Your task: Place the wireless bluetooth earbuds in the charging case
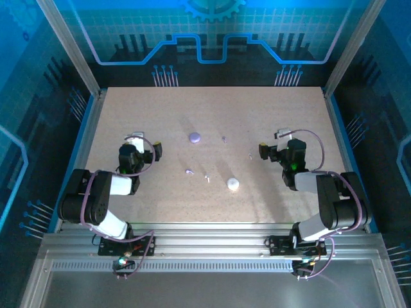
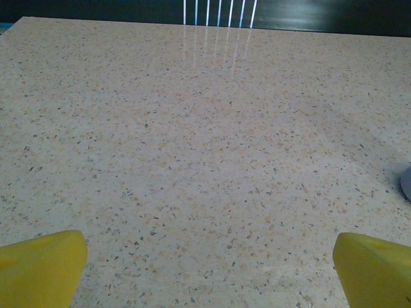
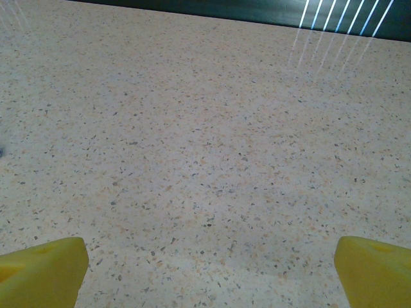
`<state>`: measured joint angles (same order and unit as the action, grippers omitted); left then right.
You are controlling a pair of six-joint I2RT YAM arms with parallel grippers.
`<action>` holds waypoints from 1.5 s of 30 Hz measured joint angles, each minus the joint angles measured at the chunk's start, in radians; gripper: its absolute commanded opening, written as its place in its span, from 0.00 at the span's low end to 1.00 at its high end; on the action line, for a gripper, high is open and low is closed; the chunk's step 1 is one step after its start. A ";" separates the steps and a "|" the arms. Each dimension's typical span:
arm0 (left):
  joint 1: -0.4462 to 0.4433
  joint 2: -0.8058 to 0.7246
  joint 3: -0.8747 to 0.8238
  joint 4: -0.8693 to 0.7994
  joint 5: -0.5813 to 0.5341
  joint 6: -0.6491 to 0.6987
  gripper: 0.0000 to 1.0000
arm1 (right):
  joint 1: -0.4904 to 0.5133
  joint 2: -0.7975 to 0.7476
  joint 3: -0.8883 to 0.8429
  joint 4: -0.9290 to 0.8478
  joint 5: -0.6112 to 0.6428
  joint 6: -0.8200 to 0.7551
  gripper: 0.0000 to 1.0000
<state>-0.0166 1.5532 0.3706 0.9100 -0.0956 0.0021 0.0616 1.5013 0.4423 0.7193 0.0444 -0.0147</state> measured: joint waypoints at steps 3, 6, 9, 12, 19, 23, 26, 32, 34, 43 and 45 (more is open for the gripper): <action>0.000 0.000 0.000 0.000 0.000 0.000 0.99 | 0.000 0.000 0.000 0.000 0.000 0.000 1.00; 0.000 0.000 0.000 0.000 0.000 0.000 0.99 | 0.000 0.000 0.000 0.000 0.000 0.000 1.00; 0.000 0.000 0.000 0.000 0.000 0.000 0.99 | 0.000 0.000 0.000 0.000 0.000 0.000 1.00; 0.000 0.000 0.000 0.000 0.000 0.000 0.99 | 0.000 0.000 0.000 0.000 0.000 0.000 1.00; 0.000 0.000 0.000 0.000 0.000 0.000 0.99 | 0.000 0.000 0.000 0.000 0.000 0.000 1.00; 0.000 0.000 0.000 0.000 0.000 0.000 0.99 | 0.000 0.000 0.000 -0.002 0.000 0.000 1.00; 0.000 -0.018 0.000 -0.026 0.000 0.000 0.99 | 0.000 -0.007 0.021 -0.064 0.000 0.000 1.00; -0.032 -0.196 0.055 -0.237 -0.004 0.008 0.95 | 0.000 -0.126 0.204 -0.403 0.011 0.053 1.00; -0.057 -0.251 0.116 -0.339 -0.004 0.009 0.92 | 0.000 -0.180 0.281 -0.530 0.013 0.097 1.00; -0.246 -0.326 0.441 -0.832 -0.010 -0.008 0.81 | -0.090 -0.370 0.429 -0.952 -0.209 0.313 1.00; -0.288 -0.327 0.467 -0.919 -0.004 -0.025 0.80 | -0.087 -0.379 0.455 -1.054 -0.225 0.337 1.00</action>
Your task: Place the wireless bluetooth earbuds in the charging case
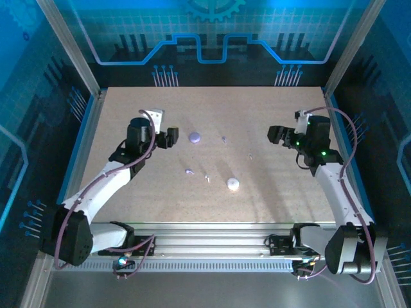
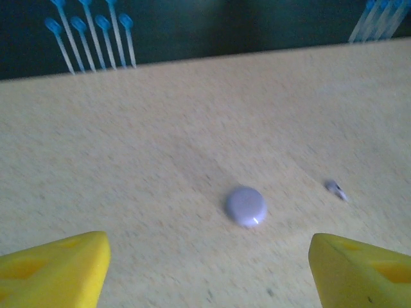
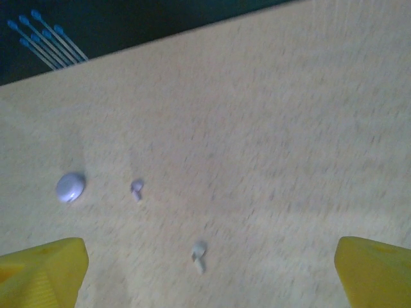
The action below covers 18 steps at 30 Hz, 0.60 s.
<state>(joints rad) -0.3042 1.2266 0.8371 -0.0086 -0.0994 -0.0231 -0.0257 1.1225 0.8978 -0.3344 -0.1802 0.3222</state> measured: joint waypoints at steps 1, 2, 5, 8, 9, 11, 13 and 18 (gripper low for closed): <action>-0.025 0.000 0.010 -0.046 0.001 -0.005 0.80 | 0.004 -0.003 0.013 -0.047 0.001 0.011 1.00; -0.047 0.000 0.014 -0.083 0.003 -0.011 0.80 | 0.010 -0.007 0.022 -0.088 0.009 0.019 1.00; -0.107 0.000 0.028 -0.190 0.027 -0.049 0.79 | 0.065 -0.035 0.028 -0.204 0.054 0.051 1.00; -0.132 0.003 0.045 -0.277 0.057 -0.089 0.75 | 0.164 -0.069 0.028 -0.308 0.119 0.094 1.00; -0.135 0.005 0.050 -0.296 0.066 -0.103 0.74 | 0.200 -0.078 0.027 -0.336 0.139 0.110 1.00; -0.137 0.006 0.053 -0.328 0.075 -0.127 0.73 | 0.271 -0.089 0.023 -0.379 0.182 0.149 0.98; -0.138 0.007 0.052 -0.356 0.080 -0.146 0.73 | 0.347 -0.089 0.012 -0.412 0.215 0.191 0.96; -0.139 0.007 0.041 -0.397 0.083 -0.189 0.73 | 0.499 -0.025 0.005 -0.470 0.276 0.267 0.94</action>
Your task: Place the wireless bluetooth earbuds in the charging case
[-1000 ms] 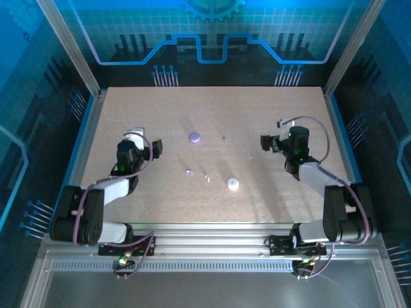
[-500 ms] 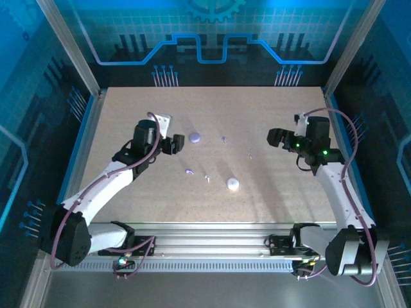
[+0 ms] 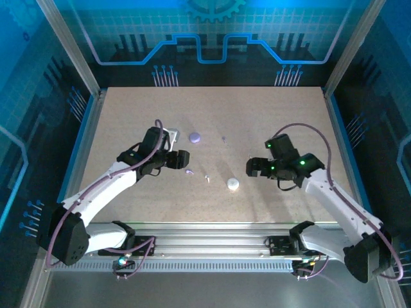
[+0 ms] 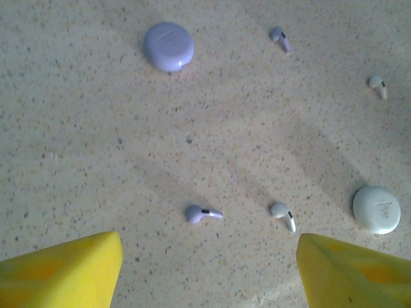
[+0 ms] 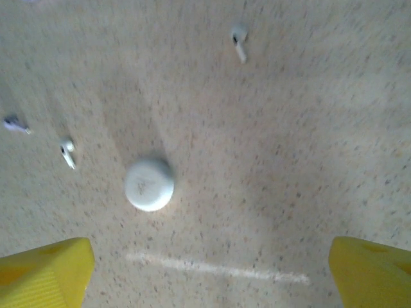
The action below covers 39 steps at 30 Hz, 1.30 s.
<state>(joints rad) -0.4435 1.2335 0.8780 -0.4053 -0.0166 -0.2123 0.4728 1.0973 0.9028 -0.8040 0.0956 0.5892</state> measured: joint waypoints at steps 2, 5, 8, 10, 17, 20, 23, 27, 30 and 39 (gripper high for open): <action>0.000 0.000 -0.009 -0.013 0.000 -0.016 0.73 | 0.054 0.051 0.002 -0.014 0.017 0.016 0.94; 0.000 0.000 -0.019 -0.035 -0.001 -0.035 0.73 | 0.117 0.150 0.032 -0.045 0.036 0.037 0.90; 0.000 0.000 -0.031 -0.042 -0.002 -0.055 0.73 | 0.169 0.269 0.106 -0.077 0.043 0.072 0.86; 0.000 0.000 -0.034 -0.050 -0.005 -0.068 0.73 | 0.198 0.352 0.169 -0.094 0.043 0.116 0.83; 0.000 0.000 -0.035 -0.063 -0.031 -0.078 0.74 | 0.236 0.568 0.332 -0.164 0.025 0.290 0.67; 0.000 0.005 -0.035 -0.066 -0.047 -0.078 0.74 | 0.241 0.649 0.395 -0.194 0.024 0.354 0.63; 0.000 0.005 -0.035 -0.074 -0.057 -0.077 0.74 | 0.243 0.708 0.436 -0.207 0.023 0.408 0.63; 0.000 0.005 -0.036 -0.084 -0.065 -0.077 0.75 | 0.243 0.773 0.487 -0.229 0.021 0.446 0.64; 0.000 0.005 -0.036 -0.088 -0.066 -0.076 0.75 | 0.248 0.811 0.516 -0.243 0.026 0.459 0.65; 0.000 0.012 -0.036 -0.088 -0.069 -0.074 0.75 | 0.249 0.825 0.517 -0.253 0.027 0.469 0.68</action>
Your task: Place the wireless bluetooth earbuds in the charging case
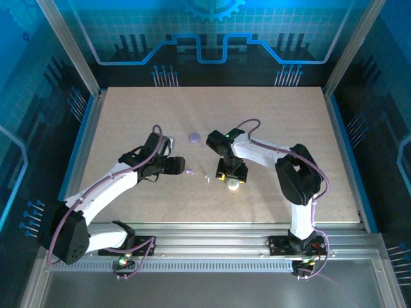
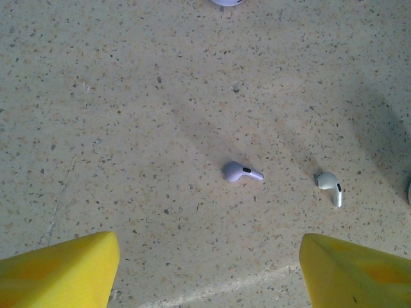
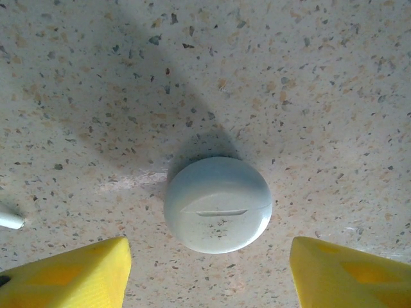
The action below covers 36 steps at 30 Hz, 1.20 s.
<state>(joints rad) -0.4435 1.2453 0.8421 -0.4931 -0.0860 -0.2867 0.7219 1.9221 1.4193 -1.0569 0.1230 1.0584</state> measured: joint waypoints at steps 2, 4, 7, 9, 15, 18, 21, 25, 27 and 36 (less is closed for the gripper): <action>0.000 0.005 0.000 0.000 0.000 0.000 0.75 | 0.000 0.000 -0.006 0.006 -0.001 0.000 0.67; 0.000 0.009 0.000 0.000 0.000 0.000 0.75 | 0.000 0.001 -0.018 0.013 -0.004 0.000 0.67; 0.000 0.011 0.000 0.000 0.000 0.000 0.75 | 0.000 0.001 -0.037 0.024 -0.008 0.000 0.66; 0.000 0.011 0.000 0.000 0.000 0.000 0.75 | 0.000 0.002 -0.049 0.031 -0.010 0.000 0.66; 0.000 0.011 0.000 0.000 0.000 0.000 0.75 | 0.000 0.002 -0.080 0.053 -0.011 0.000 0.66; 0.000 0.011 0.000 0.000 0.000 0.000 0.75 | -0.001 0.002 -0.090 0.068 -0.011 0.000 0.65; 0.000 0.011 0.000 -0.001 0.000 0.000 0.75 | -0.001 0.002 -0.092 0.082 -0.021 -0.001 0.65; 0.000 0.016 0.000 -0.003 0.000 0.000 0.75 | -0.001 0.005 -0.092 0.096 -0.026 -0.004 0.64; 0.000 0.017 0.000 -0.006 0.000 0.000 0.75 | -0.002 0.008 -0.092 0.101 -0.026 -0.004 0.63; 0.000 0.019 0.000 -0.020 -0.001 0.000 0.75 | -0.003 0.018 -0.098 0.115 -0.026 -0.012 0.64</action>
<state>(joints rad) -0.4435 1.2640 0.8425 -0.5129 -0.0868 -0.2867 0.7189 1.9400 1.3209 -0.9421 0.0971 1.0462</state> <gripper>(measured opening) 0.753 0.647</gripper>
